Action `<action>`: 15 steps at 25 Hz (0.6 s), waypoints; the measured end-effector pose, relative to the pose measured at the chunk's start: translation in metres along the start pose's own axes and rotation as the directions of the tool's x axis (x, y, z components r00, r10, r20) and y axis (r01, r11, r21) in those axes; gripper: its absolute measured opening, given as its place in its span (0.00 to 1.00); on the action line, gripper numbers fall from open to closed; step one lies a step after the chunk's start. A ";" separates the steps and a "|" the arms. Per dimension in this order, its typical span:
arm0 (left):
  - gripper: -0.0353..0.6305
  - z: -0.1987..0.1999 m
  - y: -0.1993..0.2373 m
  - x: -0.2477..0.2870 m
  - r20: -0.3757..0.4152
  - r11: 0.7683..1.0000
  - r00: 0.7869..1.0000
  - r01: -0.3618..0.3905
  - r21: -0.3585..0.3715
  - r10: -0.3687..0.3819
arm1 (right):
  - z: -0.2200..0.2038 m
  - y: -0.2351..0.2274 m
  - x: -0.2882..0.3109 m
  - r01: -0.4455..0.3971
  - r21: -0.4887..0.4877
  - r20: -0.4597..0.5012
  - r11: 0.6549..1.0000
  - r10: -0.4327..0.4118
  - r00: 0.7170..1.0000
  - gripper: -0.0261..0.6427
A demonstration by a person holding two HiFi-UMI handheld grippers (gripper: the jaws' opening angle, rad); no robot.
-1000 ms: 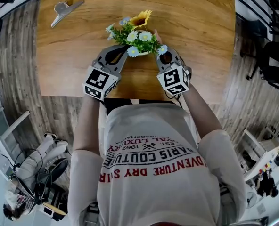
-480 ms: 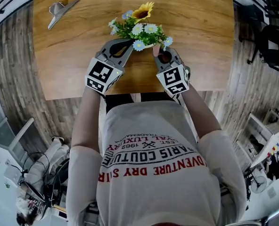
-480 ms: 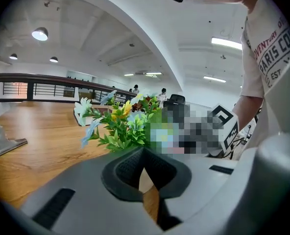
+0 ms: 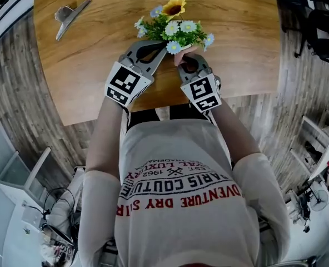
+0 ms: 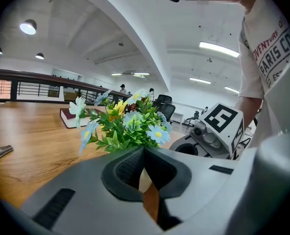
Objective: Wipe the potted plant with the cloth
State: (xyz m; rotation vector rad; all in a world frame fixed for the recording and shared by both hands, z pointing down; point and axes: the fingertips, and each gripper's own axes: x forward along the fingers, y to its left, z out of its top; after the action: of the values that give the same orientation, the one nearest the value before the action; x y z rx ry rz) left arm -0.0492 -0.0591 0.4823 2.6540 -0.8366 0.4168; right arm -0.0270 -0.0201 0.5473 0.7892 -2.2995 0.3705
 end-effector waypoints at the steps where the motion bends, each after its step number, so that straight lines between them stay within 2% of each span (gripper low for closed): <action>1: 0.08 0.000 0.000 0.000 -0.003 1.000 1.000 0.018 0.011 -0.018 | 0.003 0.003 0.002 -0.002 0.017 0.006 1.000 0.001 1.000 0.09; 9: 0.08 0.000 -0.004 -0.002 -0.027 0.986 0.988 0.152 0.074 -0.150 | 0.030 0.026 0.012 -0.013 0.189 0.097 0.982 -0.006 0.995 0.09; 15: 0.08 -0.001 -0.004 -0.003 -0.050 0.976 0.979 0.199 0.084 -0.195 | 0.045 0.035 0.012 -0.001 0.286 0.160 0.958 -0.047 0.986 0.09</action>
State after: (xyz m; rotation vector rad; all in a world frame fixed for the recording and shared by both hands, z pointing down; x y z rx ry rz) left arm -0.0492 -0.0537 0.4816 2.7656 -0.5466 0.4650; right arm -0.0785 -0.0190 0.5204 1.0214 -2.4201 0.6600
